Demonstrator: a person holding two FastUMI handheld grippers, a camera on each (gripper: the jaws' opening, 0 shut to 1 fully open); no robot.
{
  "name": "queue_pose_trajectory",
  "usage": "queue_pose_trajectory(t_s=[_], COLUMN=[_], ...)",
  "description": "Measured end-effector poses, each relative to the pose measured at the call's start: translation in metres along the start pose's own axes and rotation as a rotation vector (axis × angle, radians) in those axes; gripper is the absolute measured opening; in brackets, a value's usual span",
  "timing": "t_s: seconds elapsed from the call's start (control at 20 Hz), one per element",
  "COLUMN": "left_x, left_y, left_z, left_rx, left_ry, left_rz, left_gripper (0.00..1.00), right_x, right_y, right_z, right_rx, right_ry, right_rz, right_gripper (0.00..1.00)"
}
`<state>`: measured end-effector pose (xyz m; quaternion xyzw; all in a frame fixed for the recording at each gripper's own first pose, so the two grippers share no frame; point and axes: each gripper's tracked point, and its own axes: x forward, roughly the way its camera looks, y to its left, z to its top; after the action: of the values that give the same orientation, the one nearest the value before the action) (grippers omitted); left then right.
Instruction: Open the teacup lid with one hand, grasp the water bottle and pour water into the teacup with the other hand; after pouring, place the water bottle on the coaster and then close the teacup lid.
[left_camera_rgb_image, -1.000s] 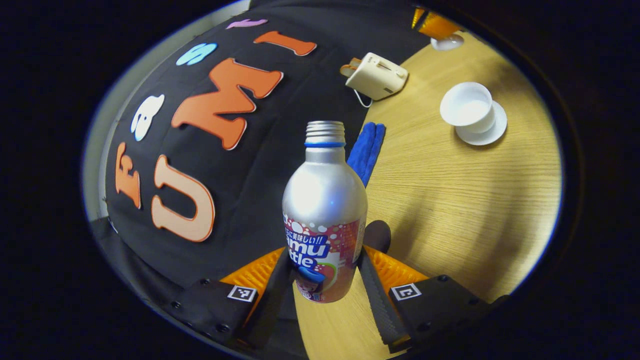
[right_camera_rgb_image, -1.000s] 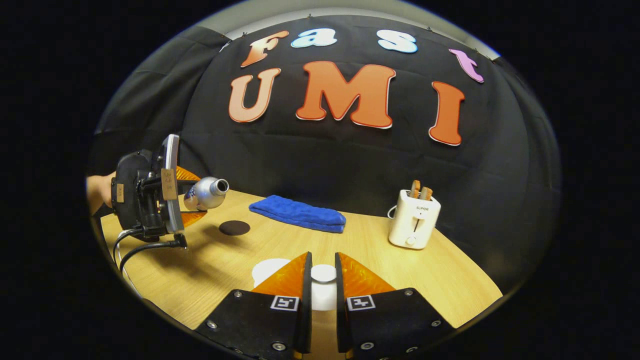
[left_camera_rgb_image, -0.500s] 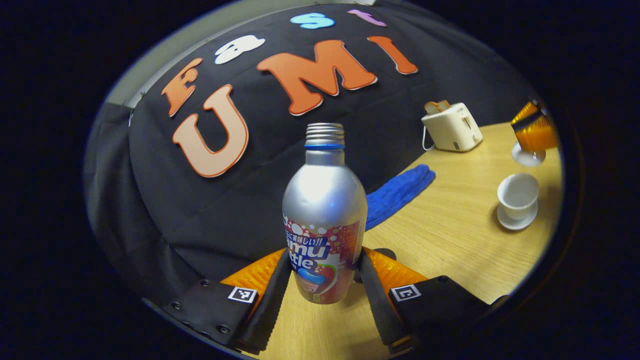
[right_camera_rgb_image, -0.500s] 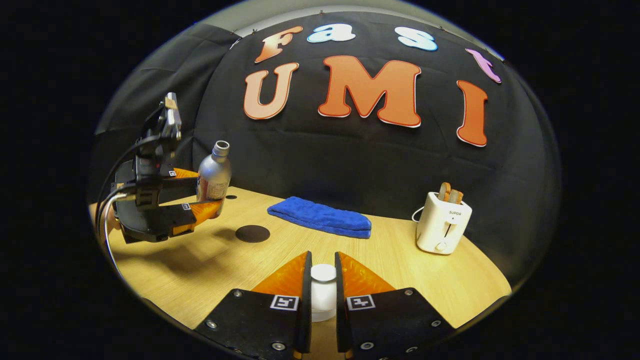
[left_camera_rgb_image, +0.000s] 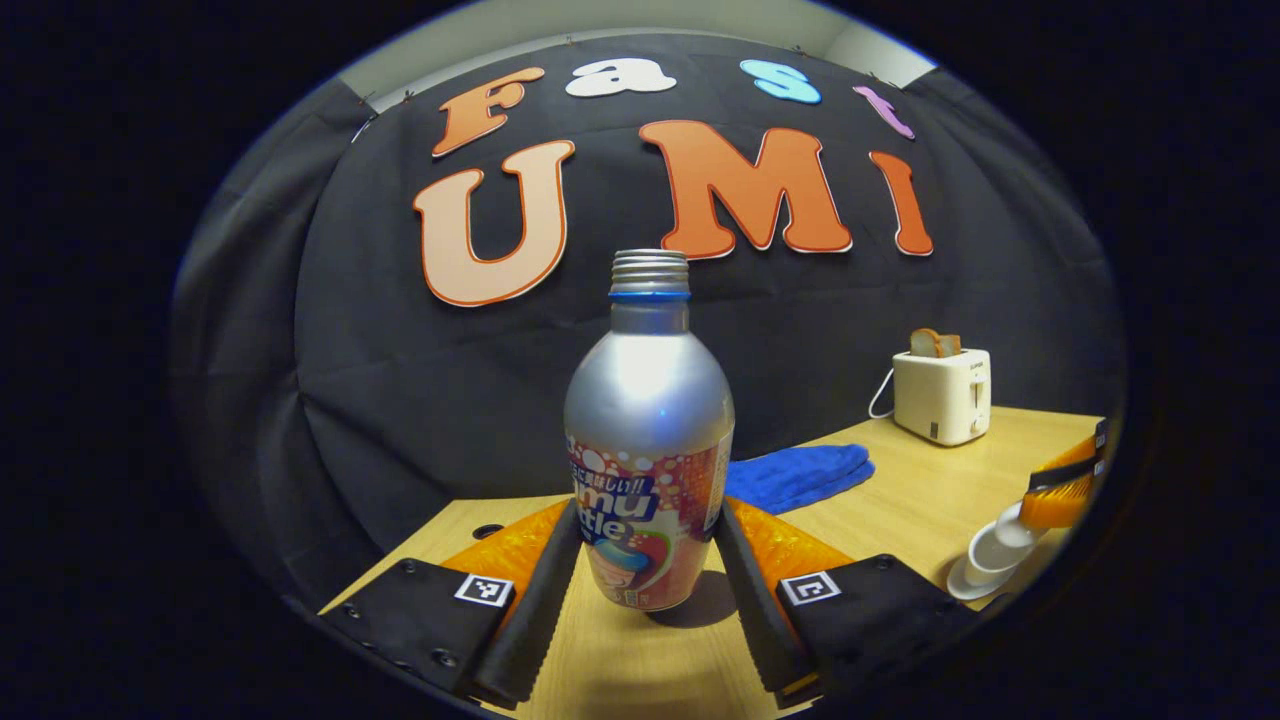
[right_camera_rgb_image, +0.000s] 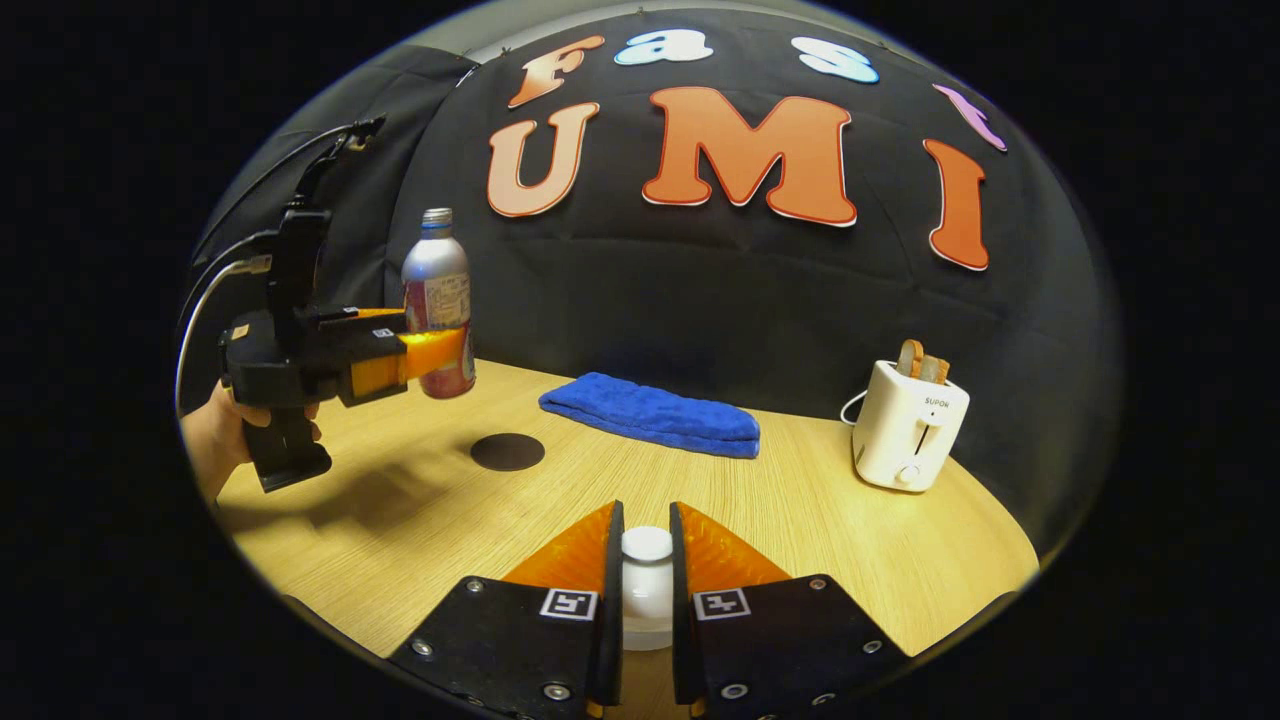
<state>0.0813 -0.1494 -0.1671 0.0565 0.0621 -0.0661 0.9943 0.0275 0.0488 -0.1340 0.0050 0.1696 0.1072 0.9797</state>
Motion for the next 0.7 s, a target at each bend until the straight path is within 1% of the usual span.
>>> queue_pose_trajectory(t_s=[0.1,0.25,0.3,0.45,0.5,0.55,0.7], left_x=[0.0,0.015,0.021,0.036,0.04,0.045,0.059], left_y=[-0.004,-0.01,-0.01,-0.014,-0.018,-0.021,-0.021], left_z=[-0.001,-0.008,-0.013,-0.038,-0.044,-0.052,-0.075], left_rx=[-0.042,-0.068,-0.08,-0.144,-0.166,-0.169,-0.165], left_ry=[0.001,0.011,0.026,0.094,0.109,0.132,0.187], left_rz=[-0.009,-0.014,-0.01,-0.033,-0.054,-0.058,-0.055], left_gripper=[0.82,0.82,0.82,0.82,0.78,0.83,0.83], right_x=[0.002,0.001,0.001,0.001,0.001,0.002,0.001], right_y=[-0.001,-0.002,-0.003,-0.003,-0.004,-0.005,-0.007], right_z=[-0.004,-0.002,-0.001,0.001,-0.001,-0.001,-0.004], right_rx=[0.011,0.026,0.029,0.034,0.033,0.031,0.031], right_ry=[0.008,-0.001,-0.006,-0.011,-0.008,-0.005,-0.001], right_rz=[-0.002,-0.001,0.001,0.001,0.001,0.0,-0.006], right_gripper=[0.21,0.21,0.2,0.21,0.2,0.2,0.21])
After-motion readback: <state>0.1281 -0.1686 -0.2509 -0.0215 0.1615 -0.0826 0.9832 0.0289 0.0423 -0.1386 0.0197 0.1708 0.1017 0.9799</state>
